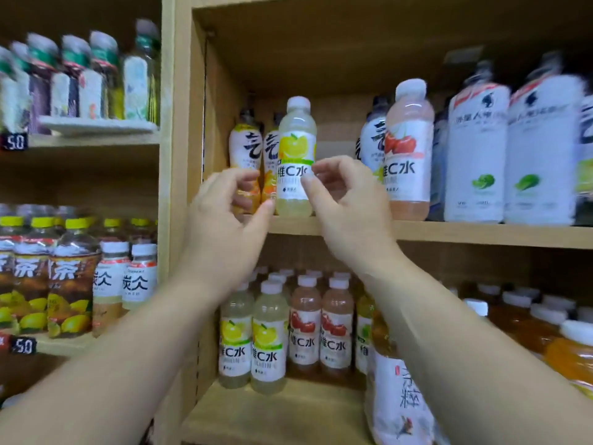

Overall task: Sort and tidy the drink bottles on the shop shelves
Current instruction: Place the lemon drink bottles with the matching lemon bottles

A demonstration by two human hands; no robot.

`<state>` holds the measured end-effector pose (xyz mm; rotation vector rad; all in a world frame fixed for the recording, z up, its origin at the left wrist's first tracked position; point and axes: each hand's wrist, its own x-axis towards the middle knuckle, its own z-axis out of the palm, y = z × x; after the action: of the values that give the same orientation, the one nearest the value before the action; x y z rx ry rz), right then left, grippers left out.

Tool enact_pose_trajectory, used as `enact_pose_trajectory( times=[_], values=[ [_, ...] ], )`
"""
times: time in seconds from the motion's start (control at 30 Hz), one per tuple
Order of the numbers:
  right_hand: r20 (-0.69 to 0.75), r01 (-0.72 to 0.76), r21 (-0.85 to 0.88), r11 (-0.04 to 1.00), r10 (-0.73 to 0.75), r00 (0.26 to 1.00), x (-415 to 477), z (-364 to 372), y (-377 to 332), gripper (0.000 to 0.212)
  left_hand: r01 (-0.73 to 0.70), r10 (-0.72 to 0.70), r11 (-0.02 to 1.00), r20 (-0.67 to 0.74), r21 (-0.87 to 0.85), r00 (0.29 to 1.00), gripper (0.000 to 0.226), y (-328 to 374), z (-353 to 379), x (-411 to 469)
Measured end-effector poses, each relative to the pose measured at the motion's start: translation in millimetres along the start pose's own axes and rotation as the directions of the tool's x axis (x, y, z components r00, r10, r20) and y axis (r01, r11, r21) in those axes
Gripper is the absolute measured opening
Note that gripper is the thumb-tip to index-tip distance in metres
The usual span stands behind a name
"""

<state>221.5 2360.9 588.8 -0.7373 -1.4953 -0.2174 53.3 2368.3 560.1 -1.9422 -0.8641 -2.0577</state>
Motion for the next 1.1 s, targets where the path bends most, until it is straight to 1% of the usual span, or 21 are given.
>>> enact_pose_trajectory(
  times=[0.07, 0.1, 0.13, 0.17, 0.2, 0.23, 0.27, 0.3, 0.4, 0.5, 0.67, 0.73, 0.8, 0.9, 1.0, 1.1],
  values=[
    [0.135, -0.056, -0.162, 0.985, 0.078, 0.988, 36, 1, 8, 0.031, 0.113, -0.114, 0.993, 0.045, 0.025, 0.992, 0.034, -2, 16, 35],
    [0.192, -0.086, -0.24, 0.967, 0.134, 0.972, 49, 2, 13, 0.037, 0.165, -0.169, 0.985, 0.086, 0.055, 0.982, 0.038, -7, 25, 49],
    [0.234, -0.116, -0.296, 0.948, 0.19, 0.954, 59, 4, 19, 0.042, 0.211, -0.221, 0.974, 0.16, 0.08, 0.962, 0.044, -14, 33, 61],
    [0.271, -0.158, -0.325, 0.932, 0.252, 0.929, 66, 6, 24, 0.046, 0.267, -0.277, 0.961, 0.266, 0.074, 0.923, 0.051, -21, 40, 70],
    [0.306, -0.219, -0.33, 0.918, 0.324, 0.895, 71, 7, 29, 0.052, 0.341, -0.333, 0.939, 0.374, 0.049, 0.865, 0.056, -26, 44, 77],
    [0.343, -0.285, -0.321, 0.903, 0.392, 0.854, 73, 9, 32, 0.056, 0.418, -0.382, 0.908, 0.454, 0.022, 0.805, 0.059, -29, 47, 82],
    [0.386, -0.325, -0.315, 0.892, 0.433, 0.815, 75, 12, 33, 0.055, 0.477, -0.415, 0.879, 0.496, 0.001, 0.763, 0.06, -30, 47, 86],
    [0.424, -0.326, -0.315, 0.891, 0.439, 0.792, 75, 14, 33, 0.05, 0.512, -0.431, 0.859, 0.512, -0.02, 0.743, 0.061, -28, 48, 89],
    [0.479, -0.306, -0.289, 0.907, 0.413, 0.774, 78, 18, 34, 0.038, 0.55, -0.437, 0.833, 0.531, -0.067, 0.726, 0.062, -28, 51, 93],
    [0.477, -0.319, -0.235, 0.918, 0.395, 0.785, 78, 18, 41, 0.04, 0.528, -0.41, 0.844, 0.521, -0.094, 0.748, 0.059, -29, 51, 90],
    [0.41, -0.267, -0.157, 0.951, 0.309, 0.858, 72, 14, 46, 0.044, 0.49, -0.34, 0.84, 0.476, -0.235, 0.811, 0.06, -22, 45, 80],
    [0.409, -0.232, -0.109, 0.967, 0.257, 0.876, 69, 12, 45, 0.044, 0.467, -0.319, 0.829, 0.426, -0.308, 0.847, 0.055, -18, 41, 72],
    [0.394, -0.149, -0.091, 0.985, 0.173, 0.903, 63, 11, 40, 0.039, 0.405, -0.29, 0.845, 0.336, -0.349, 0.896, 0.051, -11, 34, 63],
    [0.367, -0.021, -0.037, 0.999, 0.034, 0.93, 47, 7, 21, 0.032, 0.239, -0.186, 0.919, 0.19, -0.314, 0.964, 0.056, -3, 18, 48],
    [0.341, 0.009, 0.033, 0.999, -0.02, 0.94, 22, 3, 3, 0.036, 0.126, -0.091, 0.961, 0.15, -0.244, 0.984, 0.068, 4, -6, 29],
    [0.323, 0.004, 0.119, 0.993, -0.043, 0.945, -12, 0, -13, 0.039, 0.073, -0.042, 0.968, 0.133, -0.239, 0.99, 0.072, 11, -29, 2]
  ],
)
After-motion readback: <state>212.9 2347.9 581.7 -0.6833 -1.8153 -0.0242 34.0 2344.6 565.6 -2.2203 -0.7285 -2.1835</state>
